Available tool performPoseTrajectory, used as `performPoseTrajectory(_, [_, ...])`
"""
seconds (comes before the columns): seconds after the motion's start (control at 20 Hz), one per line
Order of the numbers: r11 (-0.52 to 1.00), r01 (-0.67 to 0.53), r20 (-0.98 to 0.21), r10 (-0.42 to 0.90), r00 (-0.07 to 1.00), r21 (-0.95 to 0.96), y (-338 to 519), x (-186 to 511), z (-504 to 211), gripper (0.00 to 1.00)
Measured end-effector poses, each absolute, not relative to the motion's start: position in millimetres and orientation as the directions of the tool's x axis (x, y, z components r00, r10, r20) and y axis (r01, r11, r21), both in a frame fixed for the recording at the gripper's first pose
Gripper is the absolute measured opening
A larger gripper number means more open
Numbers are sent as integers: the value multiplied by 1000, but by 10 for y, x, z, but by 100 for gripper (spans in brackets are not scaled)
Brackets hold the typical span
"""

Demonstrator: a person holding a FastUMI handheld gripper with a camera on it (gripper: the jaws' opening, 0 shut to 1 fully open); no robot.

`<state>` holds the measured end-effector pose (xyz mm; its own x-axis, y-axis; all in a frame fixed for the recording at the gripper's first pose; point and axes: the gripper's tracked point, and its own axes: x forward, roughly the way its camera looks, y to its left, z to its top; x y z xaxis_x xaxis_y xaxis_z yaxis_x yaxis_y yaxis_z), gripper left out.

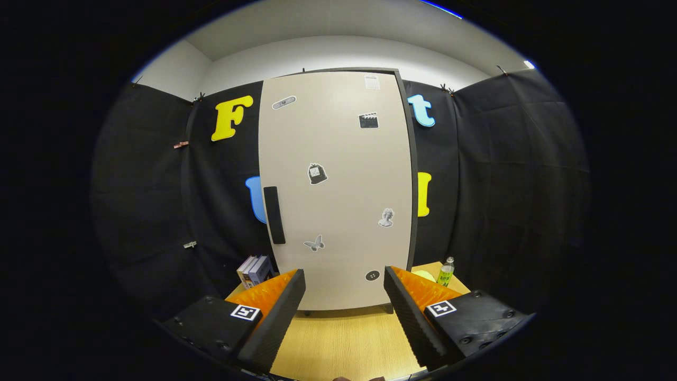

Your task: Open the shoe cabinet door, grab the shoes and put them into the shoe cabinet, then close the shoe cabinet door.

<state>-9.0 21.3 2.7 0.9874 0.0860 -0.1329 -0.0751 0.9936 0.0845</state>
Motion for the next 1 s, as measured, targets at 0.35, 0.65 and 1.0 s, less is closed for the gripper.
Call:
performPoseTrajectory(0.35, [993,-89,-135,99,986,84,203,-44,22,98])
performPoseTrajectory(0.65, [991,-100,-140,112,984,91,167,-20,-7,98])
performPoseTrajectory(1.0, [989,-119,-134,130,982,88,75,8,-12,98])
